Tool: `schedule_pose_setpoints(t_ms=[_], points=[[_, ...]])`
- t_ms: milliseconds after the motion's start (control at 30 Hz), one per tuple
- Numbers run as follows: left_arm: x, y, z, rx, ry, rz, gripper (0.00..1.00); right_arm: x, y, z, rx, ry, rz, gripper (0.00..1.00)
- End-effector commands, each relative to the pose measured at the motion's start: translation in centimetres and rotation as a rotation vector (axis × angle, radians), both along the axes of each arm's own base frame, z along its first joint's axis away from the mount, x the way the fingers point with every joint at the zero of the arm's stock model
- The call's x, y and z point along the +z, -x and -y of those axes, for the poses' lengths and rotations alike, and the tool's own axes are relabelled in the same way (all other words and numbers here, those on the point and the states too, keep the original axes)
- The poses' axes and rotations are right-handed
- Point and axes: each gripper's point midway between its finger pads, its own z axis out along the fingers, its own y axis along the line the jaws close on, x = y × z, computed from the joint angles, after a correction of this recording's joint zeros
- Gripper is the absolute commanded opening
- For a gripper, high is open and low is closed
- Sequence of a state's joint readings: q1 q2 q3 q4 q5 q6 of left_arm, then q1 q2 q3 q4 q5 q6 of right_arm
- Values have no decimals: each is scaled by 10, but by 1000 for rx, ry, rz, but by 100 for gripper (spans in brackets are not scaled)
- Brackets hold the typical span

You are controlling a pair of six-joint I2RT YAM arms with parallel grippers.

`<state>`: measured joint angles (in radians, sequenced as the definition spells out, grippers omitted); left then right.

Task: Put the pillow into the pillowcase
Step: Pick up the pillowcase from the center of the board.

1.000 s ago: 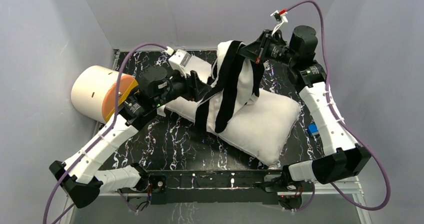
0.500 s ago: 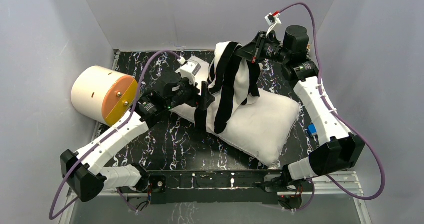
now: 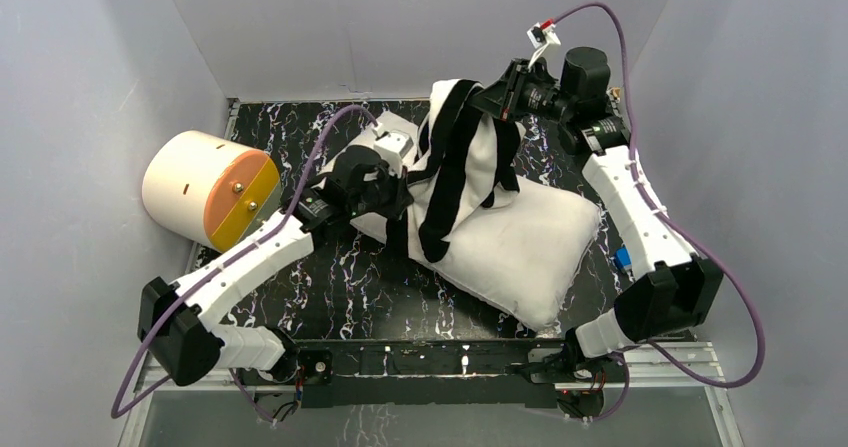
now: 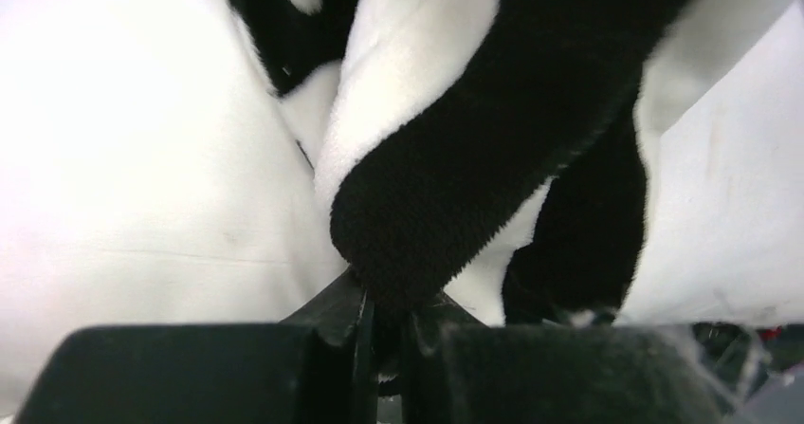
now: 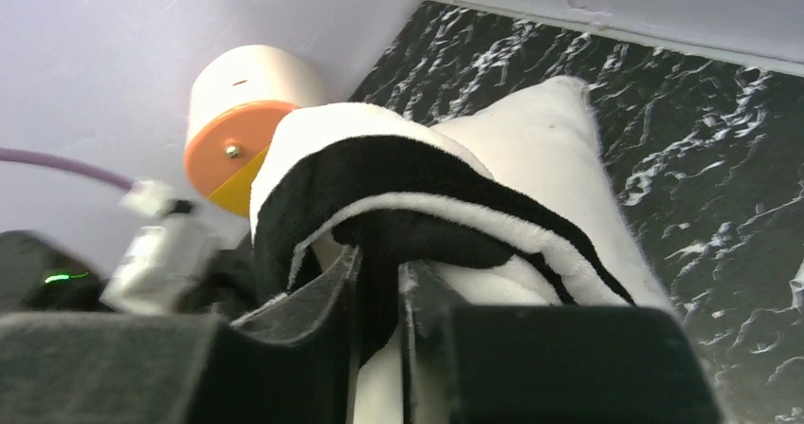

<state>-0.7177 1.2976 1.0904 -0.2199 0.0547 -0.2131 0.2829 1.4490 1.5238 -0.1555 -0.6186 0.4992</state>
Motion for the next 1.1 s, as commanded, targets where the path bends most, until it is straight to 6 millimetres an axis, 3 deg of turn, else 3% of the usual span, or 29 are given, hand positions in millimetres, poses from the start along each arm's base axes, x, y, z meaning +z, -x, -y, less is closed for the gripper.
schedule_pose_setpoints(t_ms=[0,100,133,233,267,400,533,667,767,867,967,1067], points=[[103,-19,-42,240,75,218,0,-6,-47,5,-111,62,27,39],[124,-39,-89,477,-33,326,0,-27,-54,10,-134,166,-69,64],[128,-42,-103,548,-68,351,0,-31,-53,13,-143,189,-76,67],[158,-50,-132,707,-71,424,0,-51,-22,34,-205,298,-122,80],[163,-51,-134,718,-68,428,0,-68,1,46,-220,330,-148,81],[155,-50,-127,681,-72,391,0,-116,71,30,-58,310,-225,84],[152,-51,-124,670,-67,386,0,-119,88,22,-1,274,-202,86],[153,-52,-119,651,-52,379,0,-132,91,12,37,252,-210,85],[163,-51,-117,643,-31,392,0,-137,81,12,18,268,-215,74],[180,-48,-121,644,-18,422,0,-120,72,14,-14,275,-196,30],[210,-42,-133,664,-4,475,0,-79,73,24,-68,280,-117,0],[251,-30,-150,694,36,548,0,-27,82,46,-167,292,-8,0]])
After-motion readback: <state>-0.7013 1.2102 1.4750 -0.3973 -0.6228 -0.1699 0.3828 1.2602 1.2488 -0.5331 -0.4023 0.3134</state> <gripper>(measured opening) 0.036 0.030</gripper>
